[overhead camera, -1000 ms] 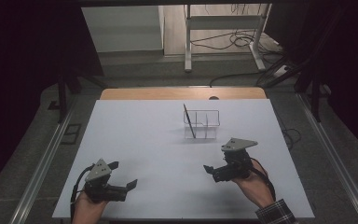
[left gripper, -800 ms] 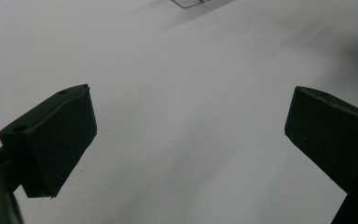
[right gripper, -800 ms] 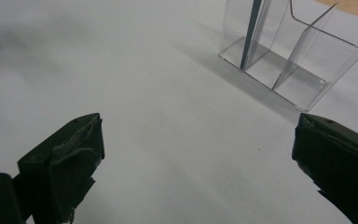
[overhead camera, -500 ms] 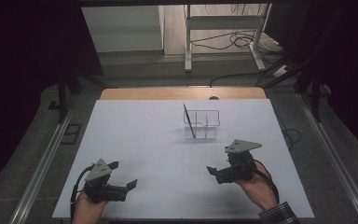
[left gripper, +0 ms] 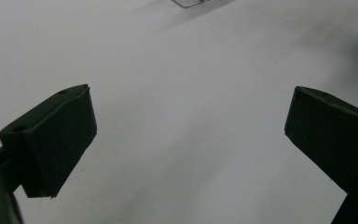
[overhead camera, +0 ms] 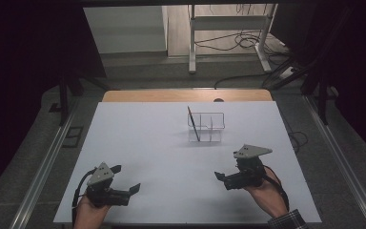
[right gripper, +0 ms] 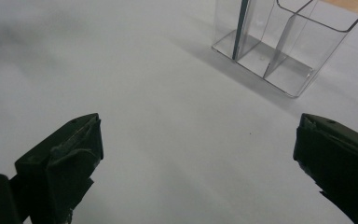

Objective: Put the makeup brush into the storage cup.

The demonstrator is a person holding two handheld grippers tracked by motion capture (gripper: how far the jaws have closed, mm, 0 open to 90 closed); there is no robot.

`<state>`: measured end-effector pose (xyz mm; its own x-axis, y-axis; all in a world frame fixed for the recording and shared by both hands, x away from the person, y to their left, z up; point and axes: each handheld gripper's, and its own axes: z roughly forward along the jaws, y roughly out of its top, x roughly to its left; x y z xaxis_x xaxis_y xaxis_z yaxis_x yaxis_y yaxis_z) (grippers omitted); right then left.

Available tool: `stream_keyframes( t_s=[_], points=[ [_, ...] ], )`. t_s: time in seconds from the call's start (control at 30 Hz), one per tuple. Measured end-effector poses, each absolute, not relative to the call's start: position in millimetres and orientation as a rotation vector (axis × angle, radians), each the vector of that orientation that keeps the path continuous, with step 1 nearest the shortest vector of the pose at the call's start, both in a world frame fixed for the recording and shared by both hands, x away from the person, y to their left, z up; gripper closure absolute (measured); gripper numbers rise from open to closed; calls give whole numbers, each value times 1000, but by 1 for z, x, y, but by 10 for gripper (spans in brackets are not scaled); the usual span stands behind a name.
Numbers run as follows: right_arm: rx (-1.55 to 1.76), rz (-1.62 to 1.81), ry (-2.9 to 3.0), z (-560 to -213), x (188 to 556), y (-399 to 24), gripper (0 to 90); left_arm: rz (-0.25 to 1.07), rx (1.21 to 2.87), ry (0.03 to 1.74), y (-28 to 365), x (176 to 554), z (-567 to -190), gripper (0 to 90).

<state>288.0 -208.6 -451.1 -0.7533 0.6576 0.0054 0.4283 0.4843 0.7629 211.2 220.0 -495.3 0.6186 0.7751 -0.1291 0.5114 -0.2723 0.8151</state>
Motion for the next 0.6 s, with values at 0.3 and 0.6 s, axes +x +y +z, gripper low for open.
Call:
stream_keyframes(
  t_s=[0.3, 0.6],
  points=[
    [928, 1133, 2441, -451, 285, -214, 15, 370, 1942, 1020, 220, 211, -495, 24],
    [932, 1128, 2438, -452, 282, -219, 15, 371, 1944, 1020, 220, 211, -495, 24]
  ],
)
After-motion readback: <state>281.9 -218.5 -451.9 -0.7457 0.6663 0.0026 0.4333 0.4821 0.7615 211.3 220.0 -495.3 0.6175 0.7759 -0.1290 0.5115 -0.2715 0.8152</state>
